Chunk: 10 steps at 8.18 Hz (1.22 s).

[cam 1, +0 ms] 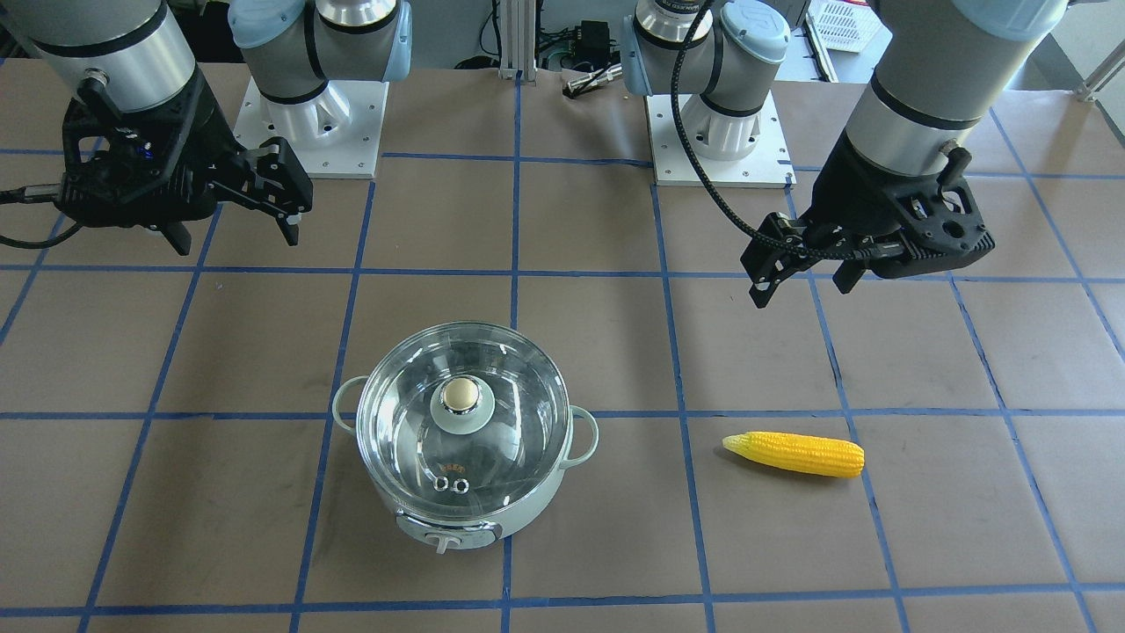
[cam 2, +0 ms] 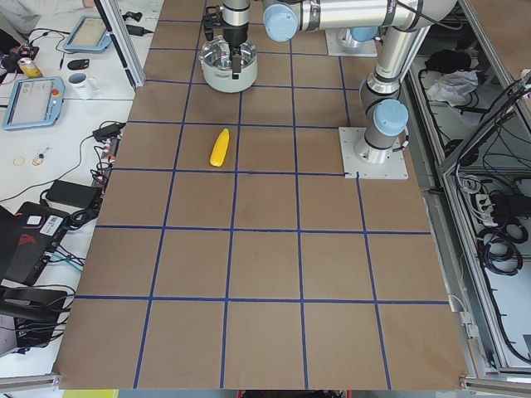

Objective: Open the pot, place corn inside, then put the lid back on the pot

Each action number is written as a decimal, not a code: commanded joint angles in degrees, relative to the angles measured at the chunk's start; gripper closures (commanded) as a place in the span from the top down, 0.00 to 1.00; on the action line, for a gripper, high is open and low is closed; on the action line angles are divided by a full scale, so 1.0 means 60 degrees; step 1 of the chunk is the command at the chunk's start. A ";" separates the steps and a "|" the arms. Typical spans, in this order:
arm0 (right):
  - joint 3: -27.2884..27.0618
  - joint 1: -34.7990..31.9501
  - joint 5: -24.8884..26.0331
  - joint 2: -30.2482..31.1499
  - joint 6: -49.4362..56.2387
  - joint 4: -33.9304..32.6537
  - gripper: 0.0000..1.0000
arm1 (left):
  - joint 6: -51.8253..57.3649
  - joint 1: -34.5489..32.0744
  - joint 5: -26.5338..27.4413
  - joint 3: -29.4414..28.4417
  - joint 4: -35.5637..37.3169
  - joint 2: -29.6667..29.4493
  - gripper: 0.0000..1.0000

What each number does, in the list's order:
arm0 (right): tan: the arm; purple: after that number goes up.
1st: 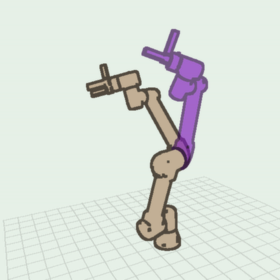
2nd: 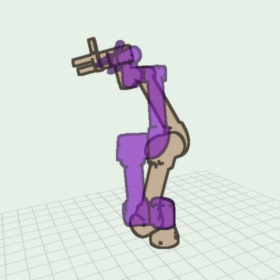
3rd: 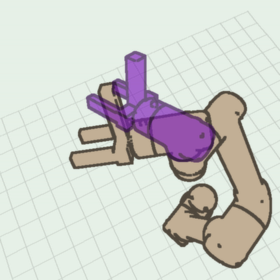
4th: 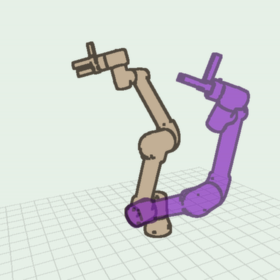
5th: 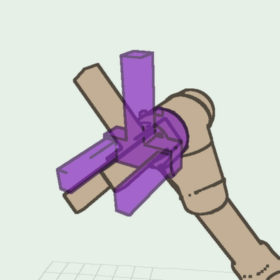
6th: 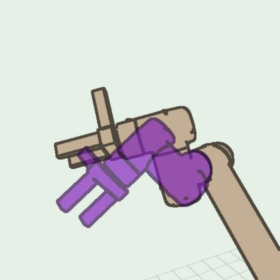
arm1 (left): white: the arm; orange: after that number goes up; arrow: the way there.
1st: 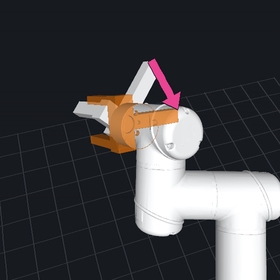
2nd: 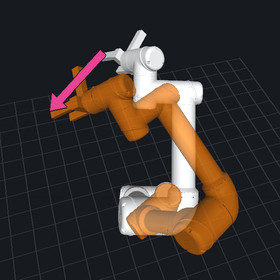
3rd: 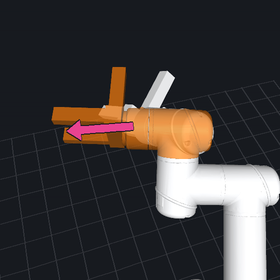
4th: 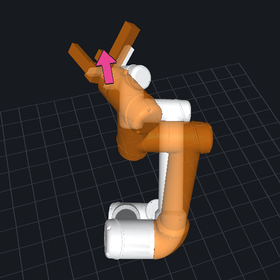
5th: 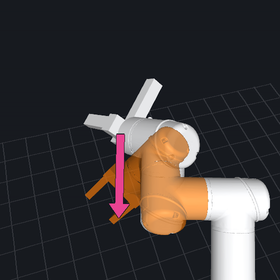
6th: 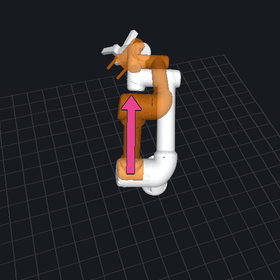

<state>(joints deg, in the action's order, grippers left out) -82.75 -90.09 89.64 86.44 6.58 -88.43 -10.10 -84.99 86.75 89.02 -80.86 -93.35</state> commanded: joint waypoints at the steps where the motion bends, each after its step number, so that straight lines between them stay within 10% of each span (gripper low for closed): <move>1: 0.0226 -0.0087 0.0002 -0.0459 -0.0827 -0.0613 1.00 | -0.3211 0.0526 -0.0279 0.0016 0.0615 -0.0043 1.00; 10: 0.0360 -0.2417 -0.0130 -0.3200 -0.4814 -0.3456 1.00 | -0.7310 0.2183 -0.0279 0.0104 0.0806 -0.2046 1.00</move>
<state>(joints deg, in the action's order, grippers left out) -79.99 -104.00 89.01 69.36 -19.60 -107.79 -50.62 -71.94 85.19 89.64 -75.96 -102.33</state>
